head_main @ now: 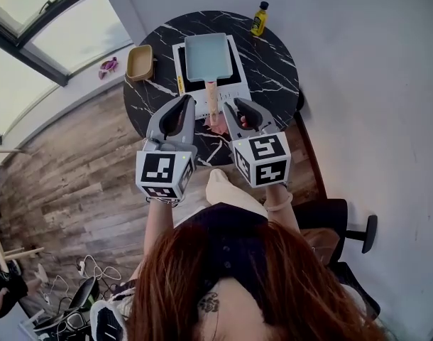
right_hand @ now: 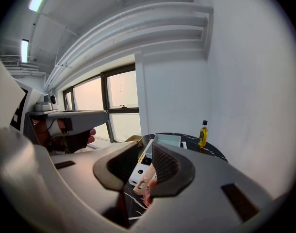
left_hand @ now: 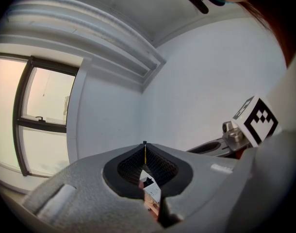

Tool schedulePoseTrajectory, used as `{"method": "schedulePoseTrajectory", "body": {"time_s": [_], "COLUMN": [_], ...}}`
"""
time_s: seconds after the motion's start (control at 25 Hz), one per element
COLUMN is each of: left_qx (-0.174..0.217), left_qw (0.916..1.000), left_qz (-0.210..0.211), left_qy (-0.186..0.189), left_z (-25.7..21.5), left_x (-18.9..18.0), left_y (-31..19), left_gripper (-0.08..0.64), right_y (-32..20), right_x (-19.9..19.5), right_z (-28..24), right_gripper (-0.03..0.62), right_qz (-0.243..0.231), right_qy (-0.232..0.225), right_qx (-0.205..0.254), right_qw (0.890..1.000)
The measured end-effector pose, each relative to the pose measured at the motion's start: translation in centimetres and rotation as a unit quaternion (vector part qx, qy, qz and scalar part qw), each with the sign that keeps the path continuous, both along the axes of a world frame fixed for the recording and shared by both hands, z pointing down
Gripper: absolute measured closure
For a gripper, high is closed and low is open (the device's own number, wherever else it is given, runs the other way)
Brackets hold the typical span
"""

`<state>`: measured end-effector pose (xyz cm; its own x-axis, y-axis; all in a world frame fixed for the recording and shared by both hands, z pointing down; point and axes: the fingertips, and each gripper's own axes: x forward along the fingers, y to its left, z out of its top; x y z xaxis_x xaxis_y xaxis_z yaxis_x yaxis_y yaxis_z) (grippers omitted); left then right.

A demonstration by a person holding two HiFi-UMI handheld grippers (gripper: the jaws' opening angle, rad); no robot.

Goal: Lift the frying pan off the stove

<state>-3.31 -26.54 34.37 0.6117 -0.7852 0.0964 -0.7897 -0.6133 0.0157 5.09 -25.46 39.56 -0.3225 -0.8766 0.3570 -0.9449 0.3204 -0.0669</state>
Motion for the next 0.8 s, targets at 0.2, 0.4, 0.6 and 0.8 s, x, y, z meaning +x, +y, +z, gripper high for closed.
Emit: {"method": "schedulePoseTrajectory", "body": {"time_s": [0.2, 0.4, 0.6, 0.8], "left_qx": [-0.005, -0.007, -0.011, -0.015], "left_qw": [1.0000, 0.9998, 0.9996, 0.9992], "left_qz": [-0.008, -0.016, -0.026, -0.033], "left_qy": [-0.003, -0.006, -0.010, -0.013], "left_z": [0.4, 1.0, 1.3, 1.7], "left_x": [0.2, 0.2, 0.1, -0.4], "left_y": [-1.2, -2.5, -3.6, -5.1], "left_gripper": [0.548, 0.548, 0.548, 0.548], "right_y": [-1.5, -3.2, -4.5, -6.2], "right_x": [0.1, 0.0, -0.1, -0.4], "right_z": [1.1, 2.4, 3.9, 5.4], "right_gripper": [0.489, 0.479, 0.469, 0.462], "right_qz": [-0.011, -0.023, -0.032, -0.036], "right_qy": [-0.003, -0.008, -0.013, -0.020], "right_qx": [-0.014, -0.029, -0.050, -0.069], "right_qw": [1.000, 0.999, 0.998, 0.997]}}
